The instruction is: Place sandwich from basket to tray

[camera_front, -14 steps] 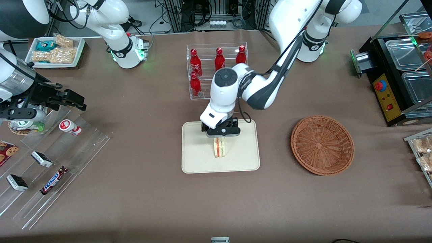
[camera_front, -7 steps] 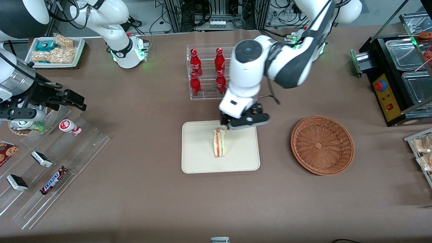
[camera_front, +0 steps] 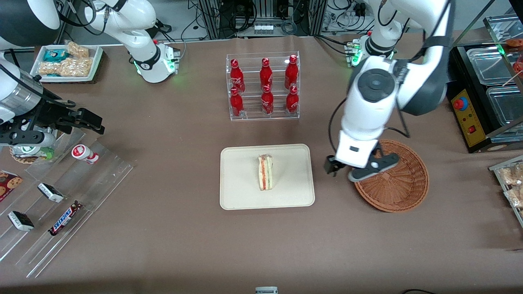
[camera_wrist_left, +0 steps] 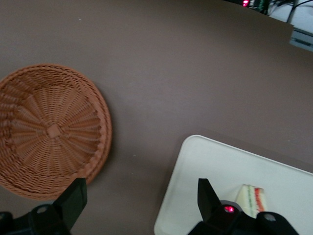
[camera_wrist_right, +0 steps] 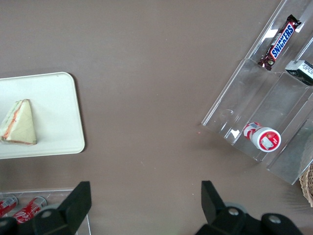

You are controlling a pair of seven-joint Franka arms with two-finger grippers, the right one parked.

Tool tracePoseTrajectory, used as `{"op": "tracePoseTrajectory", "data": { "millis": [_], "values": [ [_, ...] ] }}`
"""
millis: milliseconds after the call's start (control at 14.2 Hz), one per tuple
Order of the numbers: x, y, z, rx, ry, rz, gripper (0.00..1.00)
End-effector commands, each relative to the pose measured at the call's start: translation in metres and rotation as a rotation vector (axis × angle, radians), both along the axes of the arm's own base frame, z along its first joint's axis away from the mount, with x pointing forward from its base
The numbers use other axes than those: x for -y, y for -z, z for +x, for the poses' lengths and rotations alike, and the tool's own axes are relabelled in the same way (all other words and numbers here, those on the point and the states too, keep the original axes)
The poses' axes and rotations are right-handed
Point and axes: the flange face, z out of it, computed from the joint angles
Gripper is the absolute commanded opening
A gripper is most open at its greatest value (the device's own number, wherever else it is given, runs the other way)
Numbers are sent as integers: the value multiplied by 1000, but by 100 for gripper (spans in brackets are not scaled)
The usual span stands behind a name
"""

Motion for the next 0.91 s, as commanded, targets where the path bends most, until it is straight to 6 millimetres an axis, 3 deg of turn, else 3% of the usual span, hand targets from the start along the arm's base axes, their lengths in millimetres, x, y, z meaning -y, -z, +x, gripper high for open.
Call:
{"op": "tracePoseTrajectory", "data": {
  "millis": [0,281,561,632,702,772,842],
  "values": [
    [-42,-23,-14,-68,47,-9,100],
    [-118,-60,-19,-136,53,-49,100],
    [-160,-87,-38,-148,40,-97,100],
    [-185,-88,-34,-148,14,-102,100],
    [-175,-89,-37,-155,63,-101,100],
    [-183,-89,-37,-172,71,-100,100],
    [-178,-90,-40,-178,91,-100,100]
  ]
}}
